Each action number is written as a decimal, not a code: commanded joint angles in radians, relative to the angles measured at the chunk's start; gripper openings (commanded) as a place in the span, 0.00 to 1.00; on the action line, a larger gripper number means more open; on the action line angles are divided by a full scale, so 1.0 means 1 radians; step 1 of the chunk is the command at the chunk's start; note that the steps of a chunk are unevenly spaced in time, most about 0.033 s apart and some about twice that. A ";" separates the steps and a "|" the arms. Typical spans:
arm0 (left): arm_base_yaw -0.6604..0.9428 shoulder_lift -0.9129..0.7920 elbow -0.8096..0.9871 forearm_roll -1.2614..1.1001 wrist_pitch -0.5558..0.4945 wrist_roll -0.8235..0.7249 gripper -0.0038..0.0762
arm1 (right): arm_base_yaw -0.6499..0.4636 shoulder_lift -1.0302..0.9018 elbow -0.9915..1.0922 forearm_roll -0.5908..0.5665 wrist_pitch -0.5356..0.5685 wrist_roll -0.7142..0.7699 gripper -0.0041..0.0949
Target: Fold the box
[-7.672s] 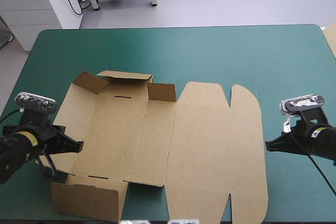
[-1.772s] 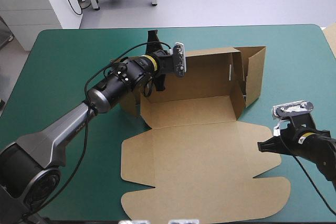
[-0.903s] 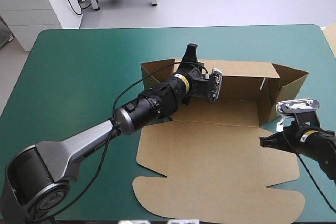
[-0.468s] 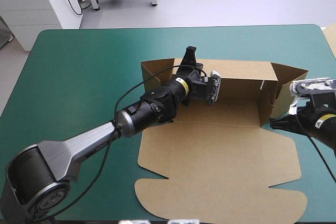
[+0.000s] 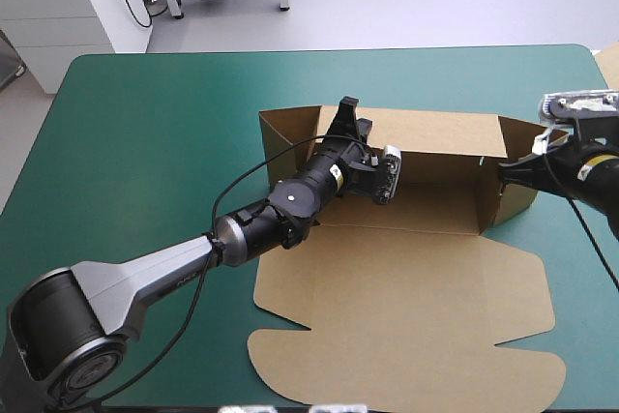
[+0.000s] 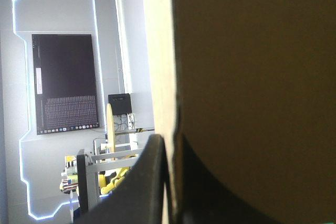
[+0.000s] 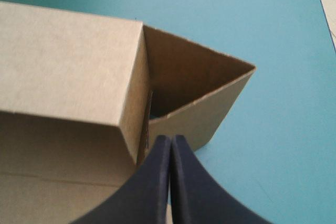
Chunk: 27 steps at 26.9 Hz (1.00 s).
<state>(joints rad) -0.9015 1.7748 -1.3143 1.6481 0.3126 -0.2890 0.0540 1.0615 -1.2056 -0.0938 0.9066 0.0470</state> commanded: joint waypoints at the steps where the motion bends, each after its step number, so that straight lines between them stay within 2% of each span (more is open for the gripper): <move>1: -0.009 -0.025 0.030 0.070 0.025 -0.089 0.04 | 0.004 0.064 -0.091 -0.045 -0.095 0.033 0.02; 8: -0.009 -0.025 0.072 0.082 0.033 -0.086 0.04 | 0.004 0.244 -0.257 -0.056 -0.095 0.033 0.02; 14: -0.009 -0.025 0.074 0.082 0.034 -0.093 0.04 | -0.014 0.418 -0.427 -0.158 -0.064 0.096 0.02; 18: -0.009 -0.025 0.074 0.082 0.039 -0.154 0.04 | -0.074 0.515 -0.484 -0.058 -0.012 0.082 0.02; 21: -0.009 -0.025 0.074 0.082 0.041 -0.179 0.04 | -0.128 0.564 -0.484 0.078 0.038 0.013 0.02; 23: -0.009 -0.025 0.074 0.082 0.041 -0.190 0.04 | -0.148 0.575 -0.484 0.106 0.064 -0.001 0.02; 27: -0.009 -0.025 0.074 0.082 0.041 -0.240 0.04 | -0.167 0.573 -0.484 0.132 0.190 -0.114 0.02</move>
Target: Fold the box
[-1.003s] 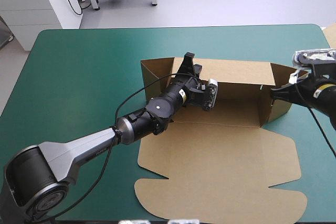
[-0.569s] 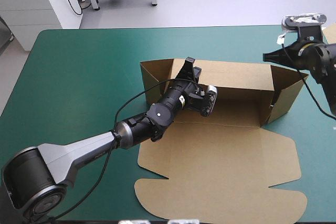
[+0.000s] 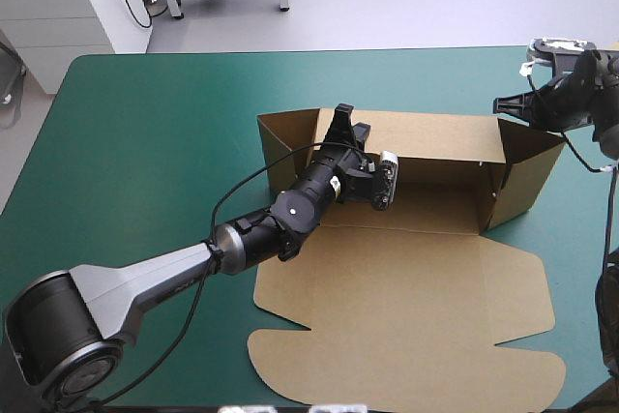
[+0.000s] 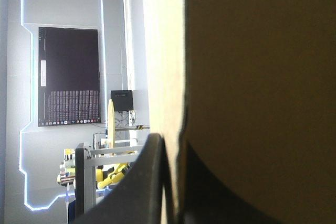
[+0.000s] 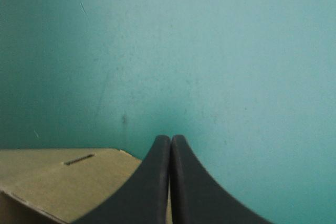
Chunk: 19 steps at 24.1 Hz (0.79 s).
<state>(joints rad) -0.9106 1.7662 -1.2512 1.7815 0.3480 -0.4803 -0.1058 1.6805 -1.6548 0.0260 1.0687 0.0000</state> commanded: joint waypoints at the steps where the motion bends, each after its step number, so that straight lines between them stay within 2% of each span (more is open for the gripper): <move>1: 0.000 -0.017 0.011 -0.051 0.008 -0.068 0.04 | -0.007 -0.046 -0.030 0.034 0.060 -0.092 0.02; 5: 0.000 -0.017 0.011 -0.051 0.016 -0.075 0.04 | -0.007 -0.081 0.047 0.137 0.055 -0.163 0.02; 9: 0.000 -0.017 0.011 -0.051 0.022 -0.075 0.04 | -0.007 -0.155 0.156 0.148 -0.017 -0.188 0.02; 15: 0.000 -0.017 0.011 -0.051 0.023 -0.075 0.04 | -0.007 -0.272 0.373 0.192 -0.214 -0.242 0.02; 19: 0.000 -0.017 0.011 -0.051 0.026 -0.075 0.04 | -0.007 -0.349 0.524 0.276 -0.383 -0.293 0.02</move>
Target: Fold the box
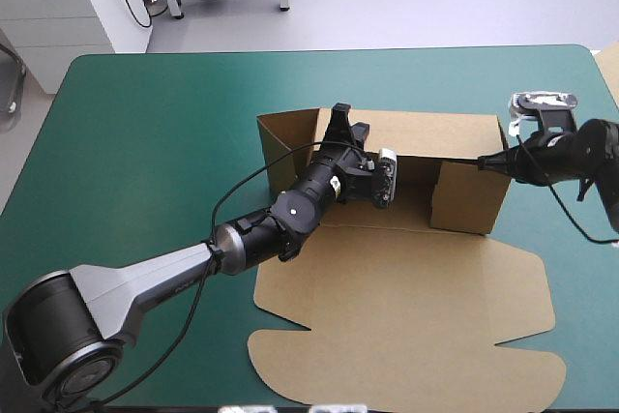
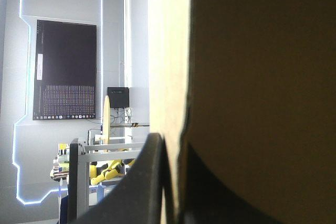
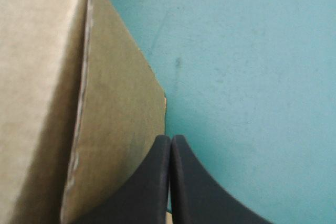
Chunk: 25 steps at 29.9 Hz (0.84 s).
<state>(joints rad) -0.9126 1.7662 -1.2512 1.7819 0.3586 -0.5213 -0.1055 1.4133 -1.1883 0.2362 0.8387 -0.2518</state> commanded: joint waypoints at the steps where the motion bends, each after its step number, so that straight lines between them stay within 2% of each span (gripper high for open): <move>1: 0.002 -0.017 0.011 -0.050 0.017 -0.034 0.04 | -0.008 -0.101 0.095 0.088 -0.191 -0.057 0.02; 12: 0.002 -0.017 0.011 -0.048 0.038 -0.032 0.04 | -0.008 -0.242 0.403 0.195 -0.523 -0.153 0.02; 17: 0.002 -0.017 0.011 -0.048 0.048 -0.034 0.04 | -0.008 -0.258 0.405 0.226 -0.462 -0.325 0.02; 22: 0.002 -0.017 0.011 -0.048 0.048 -0.030 0.04 | -0.008 -0.258 0.405 0.222 -0.410 -0.401 0.03; 25: 0.002 -0.017 0.011 -0.048 0.048 -0.032 0.04 | -0.008 -0.258 0.404 0.222 -0.397 -0.453 0.13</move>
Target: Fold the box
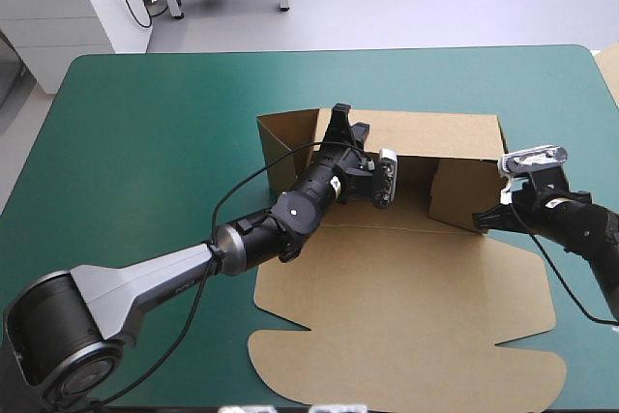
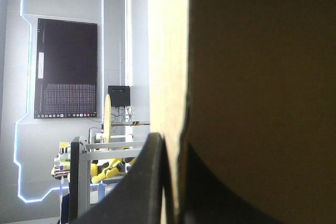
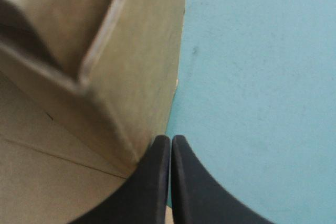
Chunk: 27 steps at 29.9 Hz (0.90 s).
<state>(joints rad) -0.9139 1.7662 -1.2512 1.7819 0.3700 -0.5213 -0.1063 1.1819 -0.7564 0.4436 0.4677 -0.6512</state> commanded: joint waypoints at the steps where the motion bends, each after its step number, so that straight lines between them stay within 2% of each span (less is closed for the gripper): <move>1: 0.003 -0.017 0.011 -0.048 0.037 -0.032 0.04 | -0.007 -0.027 -0.031 0.015 -0.017 -0.077 0.19; 6: 0.003 -0.017 0.011 -0.048 0.037 -0.032 0.04 | -0.007 -0.027 -0.045 0.018 0.015 -0.142 0.47; 8: 0.003 -0.017 0.011 -0.048 0.037 -0.032 0.04 | -0.007 -0.027 -0.055 0.018 0.030 -0.152 0.52; 19: 0.003 -0.017 0.011 -0.048 0.062 -0.032 0.04 | -0.007 -0.028 -0.158 -0.036 0.178 -0.167 0.52; 27: 0.003 -0.017 0.011 -0.048 0.062 -0.032 0.04 | -0.007 -0.028 -0.156 -0.035 0.222 -0.141 0.52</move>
<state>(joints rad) -0.9143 1.7662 -1.2479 1.7819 0.4078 -0.5252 -0.1143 1.1819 -0.8771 0.3797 0.7052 -0.7949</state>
